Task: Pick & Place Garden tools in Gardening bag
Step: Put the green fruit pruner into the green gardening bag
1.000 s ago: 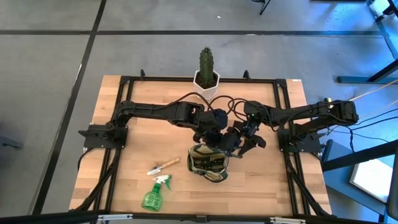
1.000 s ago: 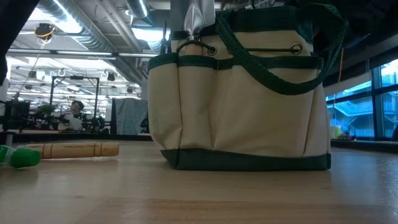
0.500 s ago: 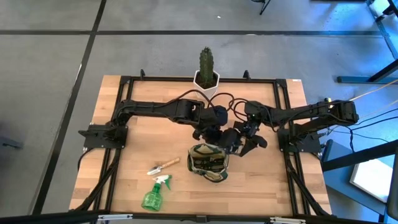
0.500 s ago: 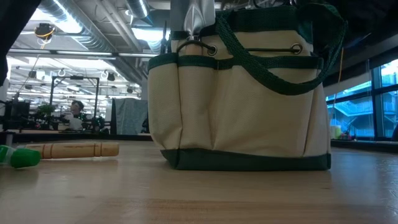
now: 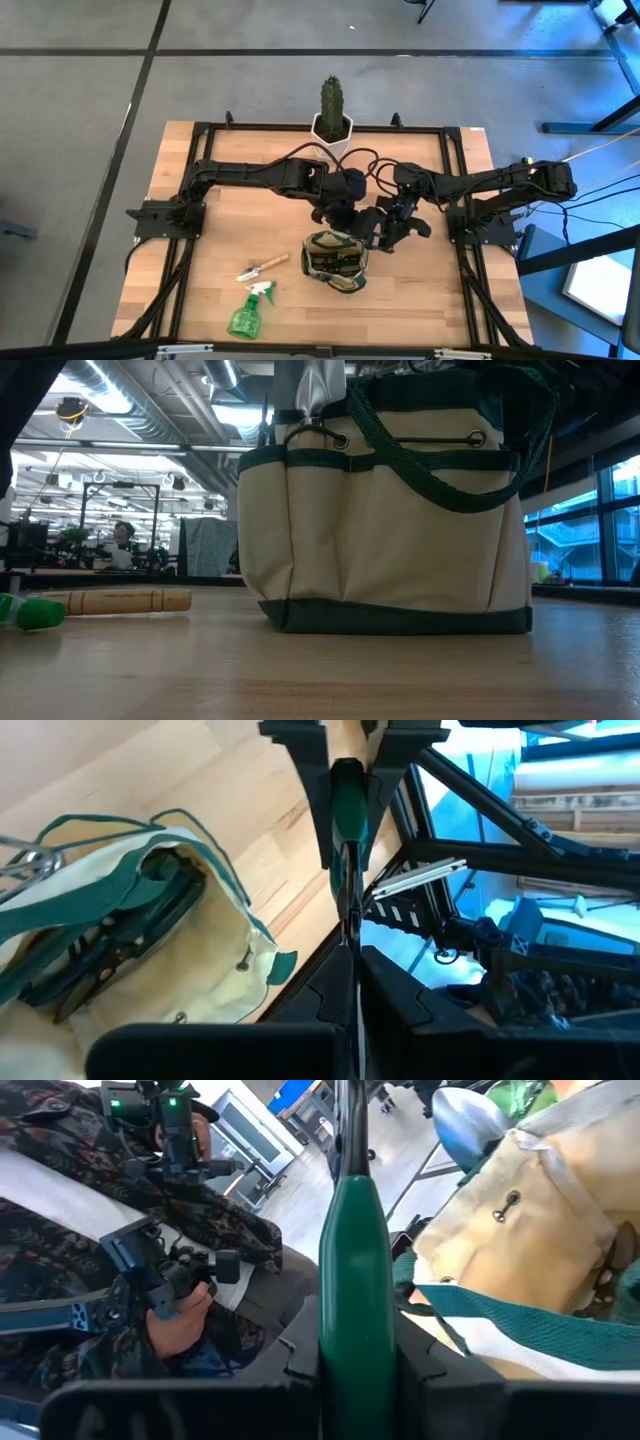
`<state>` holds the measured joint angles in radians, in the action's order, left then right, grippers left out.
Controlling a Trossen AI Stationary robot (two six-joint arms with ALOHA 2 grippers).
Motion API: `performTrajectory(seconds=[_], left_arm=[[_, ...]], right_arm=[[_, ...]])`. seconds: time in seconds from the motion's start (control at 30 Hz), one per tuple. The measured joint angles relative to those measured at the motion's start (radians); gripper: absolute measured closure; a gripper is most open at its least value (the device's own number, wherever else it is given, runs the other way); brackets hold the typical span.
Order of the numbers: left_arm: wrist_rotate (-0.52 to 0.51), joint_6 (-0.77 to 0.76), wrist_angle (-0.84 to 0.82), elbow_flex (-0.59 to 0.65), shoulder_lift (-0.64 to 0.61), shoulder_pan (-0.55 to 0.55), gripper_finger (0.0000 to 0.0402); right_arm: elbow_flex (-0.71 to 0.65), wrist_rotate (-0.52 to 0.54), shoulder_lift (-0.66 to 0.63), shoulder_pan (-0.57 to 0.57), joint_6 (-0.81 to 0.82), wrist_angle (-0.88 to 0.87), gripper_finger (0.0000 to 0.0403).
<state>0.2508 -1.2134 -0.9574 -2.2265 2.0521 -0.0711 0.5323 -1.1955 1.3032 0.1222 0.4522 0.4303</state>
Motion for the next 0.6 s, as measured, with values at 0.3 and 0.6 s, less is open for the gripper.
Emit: performTrajectory(seconds=[0.3, 0.6], left_arm=[[-0.027, 0.044, 0.078, 0.001, 0.001, 0.005, 0.0335], [0.0, 0.093, 0.022, 0.0, 0.001, 0.01, 0.0249]], right_arm=[[0.0, 0.021, 0.002, -0.001, 0.008, -0.012, 0.0351], [0.0, 0.02, 0.002, -0.001, 0.008, -0.03, 0.0351]])
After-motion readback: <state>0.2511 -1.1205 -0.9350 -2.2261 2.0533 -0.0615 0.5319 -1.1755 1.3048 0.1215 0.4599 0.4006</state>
